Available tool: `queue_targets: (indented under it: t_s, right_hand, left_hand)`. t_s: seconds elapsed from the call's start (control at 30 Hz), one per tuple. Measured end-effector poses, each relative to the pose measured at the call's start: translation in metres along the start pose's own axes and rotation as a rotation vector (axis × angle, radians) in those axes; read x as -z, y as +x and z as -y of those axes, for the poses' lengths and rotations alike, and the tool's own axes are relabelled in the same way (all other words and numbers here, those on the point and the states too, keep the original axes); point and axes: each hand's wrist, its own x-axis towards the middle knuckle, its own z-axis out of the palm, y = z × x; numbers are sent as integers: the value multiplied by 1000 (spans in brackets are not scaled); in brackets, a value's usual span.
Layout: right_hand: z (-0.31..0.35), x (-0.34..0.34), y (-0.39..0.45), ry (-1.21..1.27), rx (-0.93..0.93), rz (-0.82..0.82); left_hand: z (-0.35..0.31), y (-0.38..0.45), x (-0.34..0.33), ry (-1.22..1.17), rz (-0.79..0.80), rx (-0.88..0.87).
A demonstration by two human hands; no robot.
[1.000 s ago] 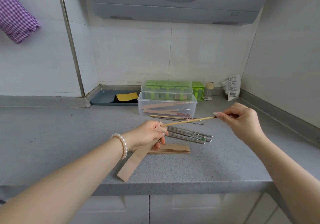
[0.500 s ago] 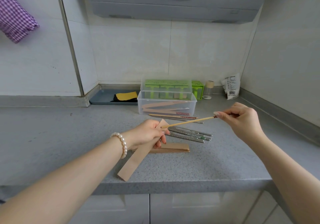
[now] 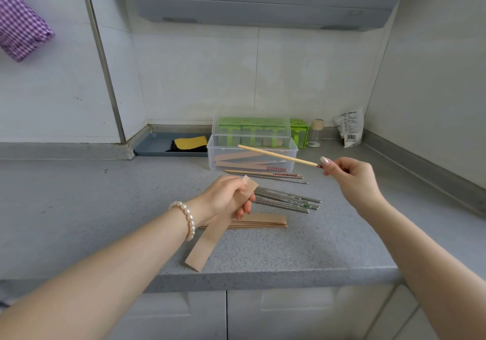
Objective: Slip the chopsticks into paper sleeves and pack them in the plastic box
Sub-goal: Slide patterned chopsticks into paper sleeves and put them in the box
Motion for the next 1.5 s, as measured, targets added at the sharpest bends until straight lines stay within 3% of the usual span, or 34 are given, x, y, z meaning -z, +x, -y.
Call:
queue_targets:
  t_s: [0.27,0.43,0.5,0.63,0.73,0.93,1.07,1.5]
  right_hand:
    - [5,0,-4,70,-58,29]
    - [21,-17,-19,217,-227,344]
    - [28,-32,-23,241,-276,388]
    - [37,-60,-28,180,-354,383]
    - [38,-72,-30,297,-375,482]
    - [32,-68,-23,501,-387,601]
    - [31,-60,-20,549,-444,622]
    - [25,-52,-20,462,-393,689]
  left_hand:
    - [2,-2,5,102,8,-65]
    - [2,-1,-3,212,-1,-94]
    - [-2,-2,-10,263,-5,-113]
    - [-4,-2,-22,510,-165,-278]
    - [-1,1,-22,656,-243,-393]
    - [-2,-3,-14,578,-197,-328]
    - [-3,-5,-12,549,-193,-385]
    - [-3,-7,-13,532,-150,-380]
